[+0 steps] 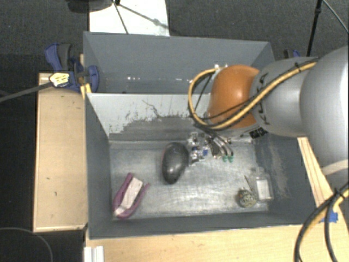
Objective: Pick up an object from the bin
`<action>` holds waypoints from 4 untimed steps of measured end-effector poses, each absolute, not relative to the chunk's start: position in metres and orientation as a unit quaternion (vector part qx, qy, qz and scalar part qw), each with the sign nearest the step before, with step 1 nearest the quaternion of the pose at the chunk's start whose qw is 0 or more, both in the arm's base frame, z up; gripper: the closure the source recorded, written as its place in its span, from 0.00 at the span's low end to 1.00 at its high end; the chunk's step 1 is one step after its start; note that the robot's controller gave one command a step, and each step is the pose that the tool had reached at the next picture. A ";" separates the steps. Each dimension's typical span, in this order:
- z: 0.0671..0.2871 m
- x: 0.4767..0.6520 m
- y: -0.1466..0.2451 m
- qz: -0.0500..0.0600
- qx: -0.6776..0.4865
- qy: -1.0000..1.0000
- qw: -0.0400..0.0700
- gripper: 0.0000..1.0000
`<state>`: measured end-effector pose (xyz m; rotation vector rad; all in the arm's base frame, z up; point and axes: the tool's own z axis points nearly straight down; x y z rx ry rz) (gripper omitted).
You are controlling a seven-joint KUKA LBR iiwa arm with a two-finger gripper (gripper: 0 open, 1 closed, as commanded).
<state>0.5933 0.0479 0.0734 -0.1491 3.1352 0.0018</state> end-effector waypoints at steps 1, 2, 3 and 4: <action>0.257 0.560 0.035 0.000 -0.116 0.993 0.005 1.00; 0.252 0.560 0.035 0.000 -0.116 0.993 0.002 0.00; 0.143 0.590 0.060 0.001 -0.058 0.998 -0.002 0.00; 0.069 0.584 0.061 0.000 -0.080 0.997 0.000 0.00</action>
Offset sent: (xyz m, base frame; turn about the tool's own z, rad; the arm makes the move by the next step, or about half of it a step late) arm -0.0343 -0.0130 0.1780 -0.1381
